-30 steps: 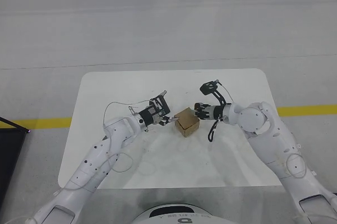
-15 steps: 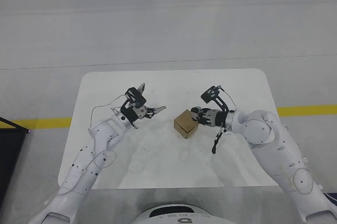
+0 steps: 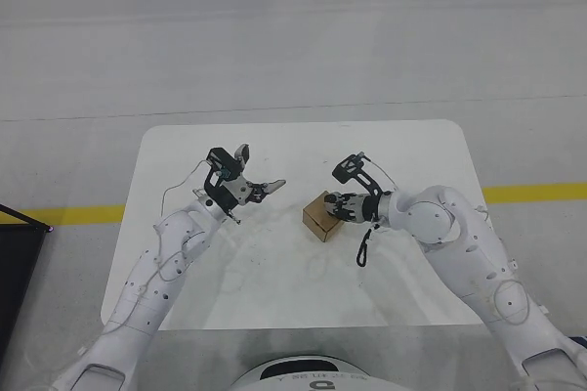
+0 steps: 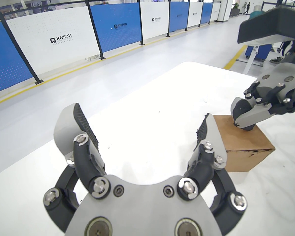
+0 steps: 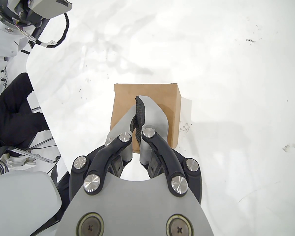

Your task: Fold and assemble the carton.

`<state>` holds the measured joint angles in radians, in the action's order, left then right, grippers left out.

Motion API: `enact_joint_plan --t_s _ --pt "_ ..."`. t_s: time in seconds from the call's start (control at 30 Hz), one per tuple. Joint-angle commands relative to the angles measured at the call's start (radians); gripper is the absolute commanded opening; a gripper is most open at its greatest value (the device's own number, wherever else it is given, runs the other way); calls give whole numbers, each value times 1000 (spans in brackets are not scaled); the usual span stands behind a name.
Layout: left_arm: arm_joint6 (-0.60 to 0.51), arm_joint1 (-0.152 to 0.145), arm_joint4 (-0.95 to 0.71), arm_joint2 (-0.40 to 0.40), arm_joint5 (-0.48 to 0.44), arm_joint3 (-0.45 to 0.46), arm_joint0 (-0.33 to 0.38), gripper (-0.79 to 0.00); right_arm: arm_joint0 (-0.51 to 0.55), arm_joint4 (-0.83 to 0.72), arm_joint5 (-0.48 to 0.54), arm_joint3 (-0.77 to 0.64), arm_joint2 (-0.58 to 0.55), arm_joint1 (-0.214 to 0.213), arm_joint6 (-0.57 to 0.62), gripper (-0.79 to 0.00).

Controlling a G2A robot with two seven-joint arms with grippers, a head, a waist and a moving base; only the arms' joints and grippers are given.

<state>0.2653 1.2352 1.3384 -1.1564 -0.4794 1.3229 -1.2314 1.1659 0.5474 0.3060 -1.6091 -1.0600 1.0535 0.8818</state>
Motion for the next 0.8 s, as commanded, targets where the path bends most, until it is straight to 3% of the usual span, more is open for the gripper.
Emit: enact_joint_plan --t_s 0.0,0.33,0.53,0.6,0.77 --pt "1 1 -2 2 -1 -3 3 0 4 -3 5 -5 -5 -1 -10 -785" --pt "-18 4 -5 22 -11 -17 17 0 4 1 6 -11 2 -2 5 -785" --pt "-49 5 17 33 -9 -34 30 0 103 -29 90 -97 -113 -31 -14 -785" --pt "-57 6 23 40 -8 -41 36 0 148 -47 135 -128 -159 -45 22 -785" --pt "-86 9 52 56 12 -57 52 0 159 12 128 -157 -172 -68 283 -785"
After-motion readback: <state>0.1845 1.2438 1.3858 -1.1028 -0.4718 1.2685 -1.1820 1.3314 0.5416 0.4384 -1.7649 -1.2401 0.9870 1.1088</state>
